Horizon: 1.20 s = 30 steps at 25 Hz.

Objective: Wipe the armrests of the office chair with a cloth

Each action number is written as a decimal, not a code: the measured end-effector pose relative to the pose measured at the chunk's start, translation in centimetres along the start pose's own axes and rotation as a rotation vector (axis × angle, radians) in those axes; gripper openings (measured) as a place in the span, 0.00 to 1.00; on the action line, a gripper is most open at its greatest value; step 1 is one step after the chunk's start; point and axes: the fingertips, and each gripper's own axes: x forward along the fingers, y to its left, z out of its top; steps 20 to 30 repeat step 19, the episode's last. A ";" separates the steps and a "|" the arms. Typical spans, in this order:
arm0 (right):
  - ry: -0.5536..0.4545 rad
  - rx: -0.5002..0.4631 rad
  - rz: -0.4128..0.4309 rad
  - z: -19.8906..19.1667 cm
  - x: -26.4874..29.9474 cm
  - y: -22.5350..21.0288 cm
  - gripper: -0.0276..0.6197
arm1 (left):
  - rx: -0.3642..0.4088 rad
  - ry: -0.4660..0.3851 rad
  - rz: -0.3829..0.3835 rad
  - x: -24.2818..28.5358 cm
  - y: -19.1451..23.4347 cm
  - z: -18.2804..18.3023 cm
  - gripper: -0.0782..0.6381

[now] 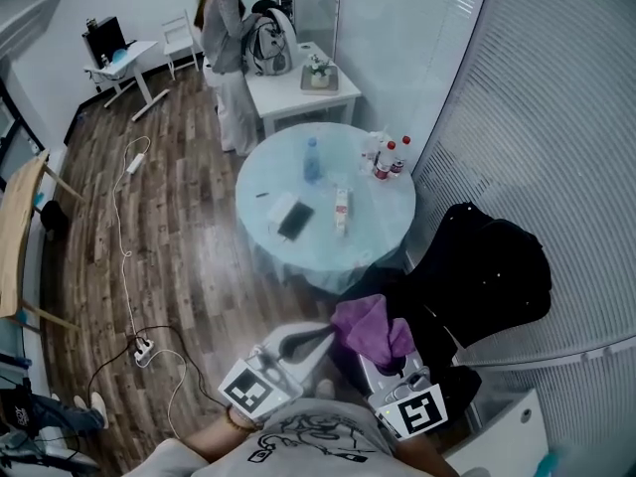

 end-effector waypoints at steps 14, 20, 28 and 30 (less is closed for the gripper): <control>-0.002 0.001 -0.006 0.5 -0.1 0.1 0.09 | 0.005 0.008 -0.005 0.5 -0.2 0.6 0.11; -0.006 -0.009 -0.015 0.3 0.2 -0.6 0.09 | 0.003 0.000 0.005 0.8 0.4 0.1 0.11; -0.006 -0.009 -0.015 0.3 0.2 -0.6 0.09 | 0.003 0.000 0.005 0.8 0.4 0.1 0.11; -0.006 -0.009 -0.015 0.3 0.2 -0.6 0.09 | 0.003 0.000 0.005 0.8 0.4 0.1 0.11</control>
